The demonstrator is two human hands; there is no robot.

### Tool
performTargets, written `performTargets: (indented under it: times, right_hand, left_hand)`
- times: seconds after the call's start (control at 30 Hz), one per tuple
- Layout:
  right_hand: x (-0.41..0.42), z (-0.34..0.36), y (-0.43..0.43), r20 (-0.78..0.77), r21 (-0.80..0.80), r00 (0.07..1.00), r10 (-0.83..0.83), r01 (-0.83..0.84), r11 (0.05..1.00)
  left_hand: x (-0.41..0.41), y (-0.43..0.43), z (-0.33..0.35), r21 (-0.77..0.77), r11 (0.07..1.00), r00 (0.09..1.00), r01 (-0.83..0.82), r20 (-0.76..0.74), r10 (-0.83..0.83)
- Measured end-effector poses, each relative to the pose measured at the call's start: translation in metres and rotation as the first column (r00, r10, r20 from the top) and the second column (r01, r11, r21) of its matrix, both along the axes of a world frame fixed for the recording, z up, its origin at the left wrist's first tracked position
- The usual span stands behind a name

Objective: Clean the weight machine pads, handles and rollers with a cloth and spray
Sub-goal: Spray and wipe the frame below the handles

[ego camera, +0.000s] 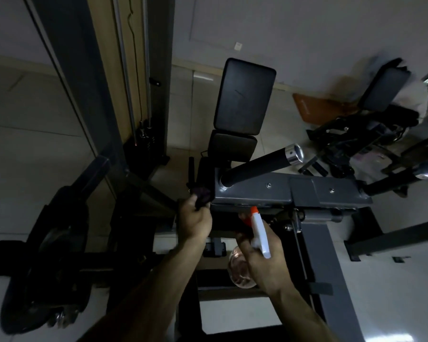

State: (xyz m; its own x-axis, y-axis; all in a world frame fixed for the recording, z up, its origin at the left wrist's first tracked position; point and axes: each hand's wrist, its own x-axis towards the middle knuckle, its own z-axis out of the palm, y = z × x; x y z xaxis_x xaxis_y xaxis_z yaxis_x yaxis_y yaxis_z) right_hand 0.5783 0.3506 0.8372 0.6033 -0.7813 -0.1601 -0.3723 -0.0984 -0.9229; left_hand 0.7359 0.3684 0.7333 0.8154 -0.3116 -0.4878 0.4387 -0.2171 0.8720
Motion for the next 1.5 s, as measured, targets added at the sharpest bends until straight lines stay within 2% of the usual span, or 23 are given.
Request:
performTargets:
  times: [0.17, 0.23, 0.33, 0.4, 0.43, 0.5, 0.57, 0.67, 0.7, 0.77, 0.87, 0.93, 1.03, 1.07, 1.13, 1.2, 1.37, 1.5]
  right_hand:
    - [0.003, -0.003, -0.001, 0.009, 0.004, 1.000, 0.002, -0.002, 1.000]
    - [0.001, -0.005, -0.002, -0.001, -0.003, 1.000, -0.009, 0.009, 1.000]
    - [-0.004, -0.006, -0.001, -0.001, -0.023, 1.000, 0.004, -0.004, 1.000]
    - [-0.006, -0.006, -0.001, -0.007, -0.052, 1.000, -0.014, 0.013, 0.999]
    - [-0.006, -0.006, -0.001, -0.010, -0.050, 1.000, -0.025, 0.024, 0.998]
    - [-0.008, -0.002, -0.002, -0.018, -0.034, 0.999, -0.042, 0.041, 0.999]
    - [-0.016, 0.007, -0.004, -0.037, -0.022, 0.998, -0.044, 0.044, 0.999]
    - [-0.033, 0.025, -0.004, 0.006, -0.025, 0.999, -0.054, 0.054, 0.998]
    - [-0.043, 0.032, -0.006, 0.030, -0.045, 0.997, -0.067, 0.069, 0.997]
    - [-0.055, 0.039, -0.009, 0.049, -0.088, 0.996, -0.070, 0.075, 0.993]
    - [-0.071, 0.043, -0.012, 0.071, -0.076, 0.991, -0.118, 0.123, 0.989]
    - [-0.076, 0.042, -0.012, 0.069, -0.043, 0.985, -0.156, 0.160, 0.986]
    - [-0.076, 0.040, -0.012, 0.094, -0.031, 0.984, -0.153, 0.157, 0.987]
    - [-0.075, 0.038, -0.011, 0.109, -0.022, 0.982, -0.155, 0.158, 0.987]
    - [-0.071, 0.034, -0.010, 0.116, -0.027, 0.981, -0.153, 0.157, 0.987]
    - [-0.070, 0.031, -0.009, 0.120, -0.030, 0.979, -0.162, 0.167, 0.986]
    - [-0.071, 0.018, -0.011, 0.047, -0.015, 0.974, -0.221, 0.222, 0.975]
    - [-0.075, 0.029, -0.006, 0.042, -0.022, 0.972, -0.229, 0.231, 0.973]
  left_hand:
    - [0.042, -0.033, 0.016, -0.085, 0.987, 0.971, -0.138, -0.206, 0.118]
    - [0.050, -0.041, 0.026, -0.106, 0.982, 0.967, -0.158, -0.219, 0.132]
    - [0.011, -0.017, 0.038, -0.039, 0.978, 0.955, -0.205, -0.228, 0.191]
    - [-0.016, -0.008, 0.038, -0.032, 0.948, 0.878, -0.318, -0.388, 0.281]
    - [-0.022, -0.011, 0.038, -0.035, 0.920, 0.795, -0.391, -0.516, 0.318]
    - [-0.027, -0.021, 0.044, -0.119, 0.872, 0.643, -0.474, -0.724, 0.250]
    - [-0.034, -0.036, 0.052, -0.190, 0.850, 0.589, -0.492, -0.791, 0.164]
    - [-0.046, -0.051, 0.054, -0.220, 0.897, 0.621, -0.384, -0.780, 0.074]
    - [-0.051, -0.072, 0.027, -0.272, 0.900, 0.610, -0.341, -0.792, -0.008]
    - [-0.058, -0.093, 0.004, -0.244, 0.949, 0.631, -0.199, -0.773, -0.067]
    - [-0.079, -0.094, 0.047, -0.271, 0.951, 0.609, -0.149, -0.782, -0.128]
    - [-0.086, -0.094, 0.067, -0.211, 0.971, 0.620, -0.109, -0.778, -0.099]
    - [-0.067, -0.074, 0.066, -0.229, 0.957, 0.588, -0.176, -0.804, -0.085]
    - [-0.058, -0.063, 0.062, -0.214, 0.955, 0.615, -0.205, -0.787, -0.044]
    - [-0.041, -0.042, 0.051, -0.153, 0.930, 0.593, -0.333, -0.801, 0.080]
    - [-0.037, -0.036, 0.048, -0.133, 0.921, 0.583, -0.366, -0.804, 0.116]
    - [-0.070, -0.072, 0.063, -0.252, 0.958, 0.566, -0.140, -0.814, -0.131]
    - [-0.043, -0.072, 0.036, -0.167, 0.972, 0.597, -0.166, -0.801, -0.036]
